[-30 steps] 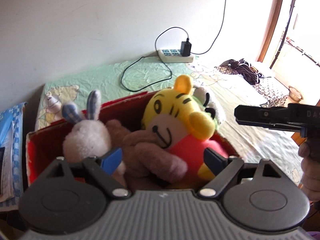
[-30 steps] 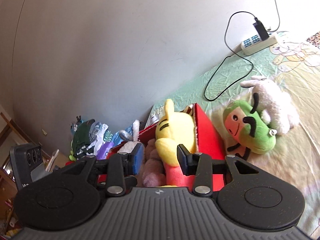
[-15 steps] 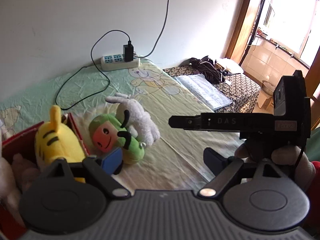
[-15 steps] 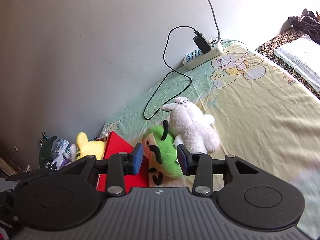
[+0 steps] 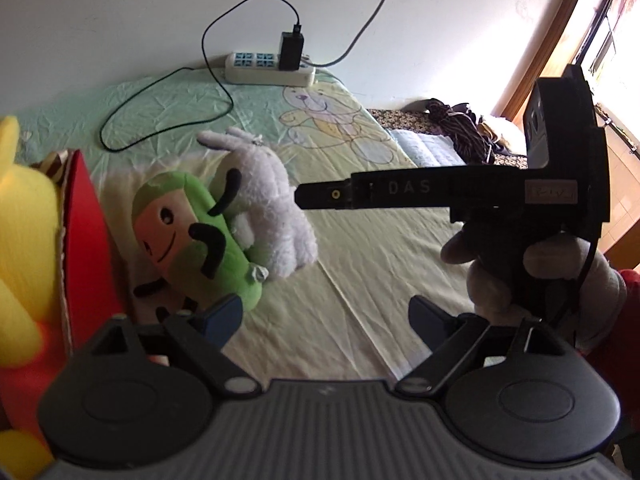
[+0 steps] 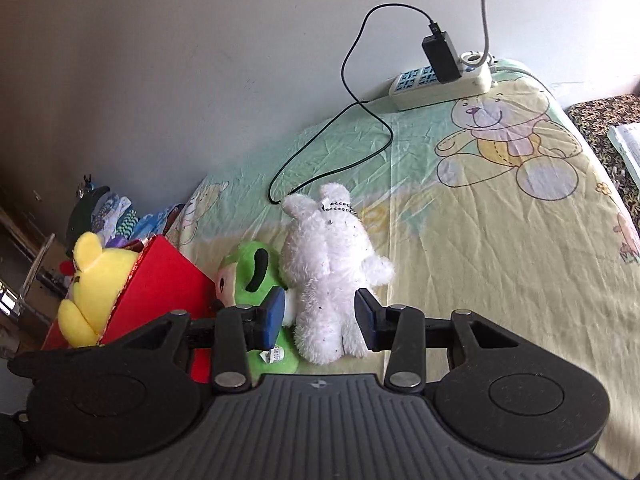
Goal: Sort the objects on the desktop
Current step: 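Move the right gripper to the second white rabbit beside the green plush, then close the right gripper on the second white rabbit and lift it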
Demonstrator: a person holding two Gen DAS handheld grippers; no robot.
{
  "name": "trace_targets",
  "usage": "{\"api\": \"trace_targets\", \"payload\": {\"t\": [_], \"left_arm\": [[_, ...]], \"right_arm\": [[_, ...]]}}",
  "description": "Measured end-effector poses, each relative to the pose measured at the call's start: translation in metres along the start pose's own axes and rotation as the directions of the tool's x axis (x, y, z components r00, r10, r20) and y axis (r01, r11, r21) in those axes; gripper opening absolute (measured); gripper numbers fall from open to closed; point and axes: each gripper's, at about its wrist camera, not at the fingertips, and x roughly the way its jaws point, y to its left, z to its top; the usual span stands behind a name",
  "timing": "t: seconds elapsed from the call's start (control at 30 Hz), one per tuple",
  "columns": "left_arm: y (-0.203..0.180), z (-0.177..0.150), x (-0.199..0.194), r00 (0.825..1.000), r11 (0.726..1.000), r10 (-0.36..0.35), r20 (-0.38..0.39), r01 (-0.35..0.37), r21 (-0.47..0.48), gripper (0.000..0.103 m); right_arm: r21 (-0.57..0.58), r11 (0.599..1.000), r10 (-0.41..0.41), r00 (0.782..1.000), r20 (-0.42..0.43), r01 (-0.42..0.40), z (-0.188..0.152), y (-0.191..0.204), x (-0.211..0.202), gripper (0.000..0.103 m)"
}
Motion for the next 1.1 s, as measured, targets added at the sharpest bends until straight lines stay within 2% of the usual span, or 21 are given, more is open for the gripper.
{"api": "trace_targets", "payload": {"t": [0.13, 0.2, 0.3, 0.4, 0.53, 0.63, 0.73, 0.77, 0.87, 0.9, 1.0, 1.1], "left_arm": [[0.001, 0.002, 0.004, 0.999, 0.999, 0.042, 0.006, -0.041, -0.035, 0.092], [0.004, 0.004, 0.007, 0.999, 0.997, 0.050, 0.003, -0.050, -0.063, 0.092], [0.006, 0.007, 0.012, 0.998, 0.995, 0.058, -0.001, -0.057, -0.086, 0.093], [0.003, 0.010, 0.014, 0.998, 0.994, 0.068, 0.000, -0.068, -0.081, 0.093], [0.002, 0.018, 0.018, 0.999, 0.994, 0.041, 0.004, -0.040, -0.098, 0.093], [-0.001, 0.030, 0.023, 1.000, 0.994, 0.007, 0.020, -0.005, -0.105, 0.093], [-0.007, 0.044, 0.031, 0.999, 0.995, -0.030, 0.039, 0.034, -0.096, 0.093], [-0.008, 0.049, 0.035, 0.998, 0.995, -0.040, 0.045, 0.044, -0.094, 0.093], [-0.008, 0.061, 0.052, 0.997, 0.992, -0.068, 0.041, 0.072, -0.103, 0.093], [-0.007, 0.065, 0.059, 0.996, 0.990, -0.080, 0.036, 0.084, -0.111, 0.093], [-0.005, 0.077, 0.082, 0.995, 0.986, -0.095, 0.025, 0.097, -0.137, 0.093], [-0.002, 0.086, 0.105, 0.991, 0.975, -0.134, 0.004, 0.133, -0.177, 0.093]], "right_arm": [[-0.082, 0.997, 0.008, 0.999, -0.051, -0.012, 0.012, 0.003, 0.029, 0.046], [-0.136, 0.991, -0.002, 0.998, -0.067, -0.007, 0.015, 0.008, 0.042, 0.056], [-0.212, 0.977, -0.024, 0.995, -0.099, 0.002, 0.015, 0.013, 0.059, 0.057], [-0.220, 0.975, -0.049, 0.993, -0.109, 0.024, 0.011, 0.007, 0.068, 0.058], [-0.063, 0.997, 0.039, 0.993, -0.111, -0.046, 0.016, -0.023, 0.064, 0.052], [0.098, 0.990, 0.115, 0.988, -0.101, -0.105, 0.017, -0.051, 0.053, 0.050], [0.234, 0.961, 0.173, 0.981, -0.088, -0.149, 0.016, -0.076, 0.042, 0.048], [0.282, 0.946, 0.192, 0.978, -0.077, -0.163, 0.014, -0.085, 0.036, 0.044], [0.404, 0.892, 0.241, 0.969, -0.048, -0.202, 0.008, -0.112, 0.020, 0.043], [0.427, 0.884, 0.230, 0.972, -0.041, -0.191, 0.006, -0.121, 0.013, 0.044], [0.418, 0.904, 0.113, 0.993, -0.036, -0.088, 0.005, -0.137, -0.005, 0.048], [0.457, 0.883, 0.109, 0.994, 0.014, -0.103, 0.003, -0.152, -0.021, 0.048]]}}
